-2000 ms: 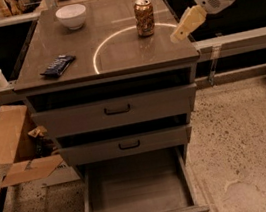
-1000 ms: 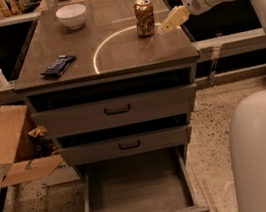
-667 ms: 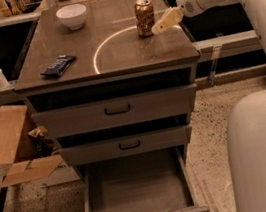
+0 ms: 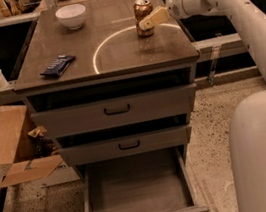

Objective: Place orange can into bottom drawer

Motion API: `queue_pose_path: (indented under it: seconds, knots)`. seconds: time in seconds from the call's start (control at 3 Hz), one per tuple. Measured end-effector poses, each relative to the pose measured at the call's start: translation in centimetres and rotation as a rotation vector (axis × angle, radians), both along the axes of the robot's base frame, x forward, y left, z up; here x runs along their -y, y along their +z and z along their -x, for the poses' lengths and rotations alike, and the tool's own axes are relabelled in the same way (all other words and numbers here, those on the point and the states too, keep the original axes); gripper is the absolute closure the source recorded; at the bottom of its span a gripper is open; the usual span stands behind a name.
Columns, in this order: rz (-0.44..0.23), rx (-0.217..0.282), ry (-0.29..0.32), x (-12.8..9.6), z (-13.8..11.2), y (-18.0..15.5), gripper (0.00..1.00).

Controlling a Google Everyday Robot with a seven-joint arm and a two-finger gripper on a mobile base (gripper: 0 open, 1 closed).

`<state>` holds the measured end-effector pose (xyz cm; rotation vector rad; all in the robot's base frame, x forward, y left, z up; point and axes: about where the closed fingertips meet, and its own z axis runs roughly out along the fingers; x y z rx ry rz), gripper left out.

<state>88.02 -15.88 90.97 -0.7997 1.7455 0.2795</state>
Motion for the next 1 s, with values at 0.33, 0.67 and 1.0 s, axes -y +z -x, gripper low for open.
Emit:
queue_pose_path:
  seconds: [0.33, 0.67, 1.0]
  knots:
    - [-0.041, 0.024, -0.029, -0.9, -0.9, 0.0, 0.00]
    - [-0.067, 0.037, -0.027, -2.5, -1.4, 0.4, 0.00]
    - [-0.082, 0.033, -0.025, -3.4, -1.8, -0.1, 0.00]
